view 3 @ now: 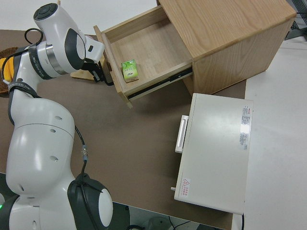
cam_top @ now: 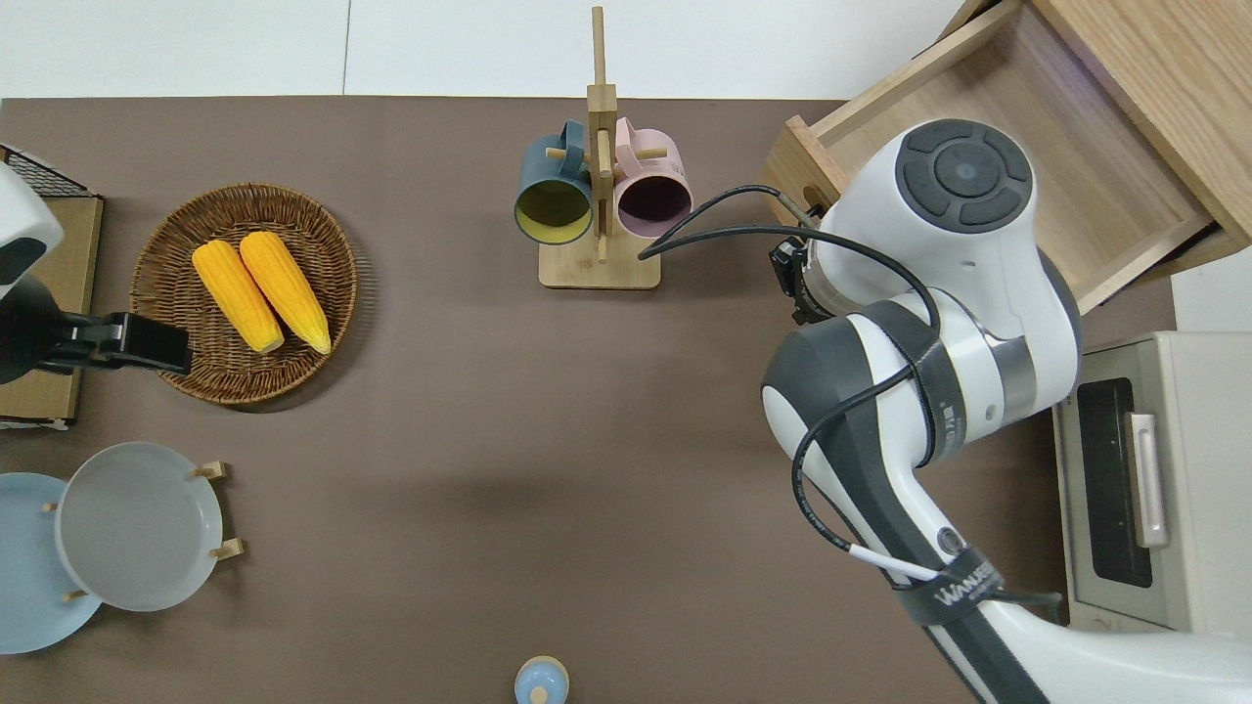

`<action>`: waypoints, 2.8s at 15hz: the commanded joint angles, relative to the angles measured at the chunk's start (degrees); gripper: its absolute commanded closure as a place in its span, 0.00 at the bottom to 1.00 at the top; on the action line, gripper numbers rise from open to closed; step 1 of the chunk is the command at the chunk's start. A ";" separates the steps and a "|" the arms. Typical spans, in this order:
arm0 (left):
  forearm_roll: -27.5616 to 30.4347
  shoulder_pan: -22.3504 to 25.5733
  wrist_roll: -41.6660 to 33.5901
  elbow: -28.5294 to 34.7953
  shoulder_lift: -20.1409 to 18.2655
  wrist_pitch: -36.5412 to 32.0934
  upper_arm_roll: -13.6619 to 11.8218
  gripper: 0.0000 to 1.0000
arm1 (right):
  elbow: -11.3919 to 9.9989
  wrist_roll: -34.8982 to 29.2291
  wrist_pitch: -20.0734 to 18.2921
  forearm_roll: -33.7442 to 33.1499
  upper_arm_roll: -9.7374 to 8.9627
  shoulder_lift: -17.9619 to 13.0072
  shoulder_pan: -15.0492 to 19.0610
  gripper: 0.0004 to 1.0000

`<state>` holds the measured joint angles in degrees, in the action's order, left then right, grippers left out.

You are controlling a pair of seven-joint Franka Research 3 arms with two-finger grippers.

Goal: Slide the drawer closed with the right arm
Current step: 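Push the wooden drawer farther from the robot with the right arm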

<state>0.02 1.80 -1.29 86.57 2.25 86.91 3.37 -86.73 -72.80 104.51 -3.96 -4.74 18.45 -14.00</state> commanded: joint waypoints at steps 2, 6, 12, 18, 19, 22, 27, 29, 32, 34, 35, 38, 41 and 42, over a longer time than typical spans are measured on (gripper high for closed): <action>-0.98 0.31 -0.56 -1.40 0.65 -1.13 0.40 0.01 | 1.65 2.84 0.87 -0.78 -0.53 0.97 2.66 1.00; -0.98 0.31 -0.56 -1.40 0.65 -1.13 0.40 0.01 | 3.58 3.89 0.79 -0.78 -0.53 2.29 4.51 1.00; -0.98 0.31 -0.56 -1.49 0.65 -1.13 0.40 0.01 | 6.83 6.88 0.35 -0.87 -0.53 4.40 6.79 1.00; -0.98 0.31 -0.56 -1.49 0.65 -1.13 0.40 0.01 | 8.51 10.92 0.35 -0.61 -0.80 5.37 10.22 1.00; -0.98 0.31 -0.56 -1.40 0.65 -1.13 0.40 0.01 | 8.68 11.89 0.35 -0.52 -0.88 5.46 10.92 1.00; -0.98 0.31 -0.56 -1.49 0.65 -1.13 0.40 0.01 | 9.21 14.62 0.61 -0.52 -1.23 6.07 12.68 1.00; -0.98 0.31 -0.56 -1.40 0.65 -1.13 0.40 0.01 | 10.09 19.88 0.87 -0.87 -1.23 7.21 15.31 1.00; -0.98 0.31 -0.56 -1.40 0.65 -1.13 0.40 0.01 | 10.09 21.99 0.96 -0.87 -1.32 7.30 16.37 1.00; -0.98 0.31 -0.56 -1.49 0.65 -1.13 0.40 0.01 | 11.06 25.42 1.75 -0.96 -1.23 7.91 18.04 1.00; -0.98 0.31 -0.56 -1.49 0.74 -1.13 0.40 0.01 | 11.67 27.27 1.75 -0.96 -1.23 8.09 19.01 1.00; -0.98 0.31 -0.47 -1.49 0.65 -1.13 0.40 0.01 | 11.67 27.45 1.75 -1.04 -1.23 8.18 19.19 1.00; -0.98 0.31 -0.56 -1.49 0.65 -1.13 0.40 0.01 | 11.76 27.45 2.89 -1.13 -1.23 8.36 20.15 1.00; -0.98 0.31 -0.56 -1.40 0.65 -1.13 0.40 0.01 | 11.76 27.45 3.95 -1.13 -1.23 8.53 20.94 1.00; -0.98 0.31 -0.56 -1.40 0.65 -1.13 0.40 0.01 | 11.76 27.45 4.30 -1.13 -1.23 8.71 21.03 1.00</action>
<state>0.02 1.80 -1.29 86.57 2.25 86.91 3.38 -76.57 -46.70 107.24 -4.01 -4.87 25.65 5.42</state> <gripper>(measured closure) 0.004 0.991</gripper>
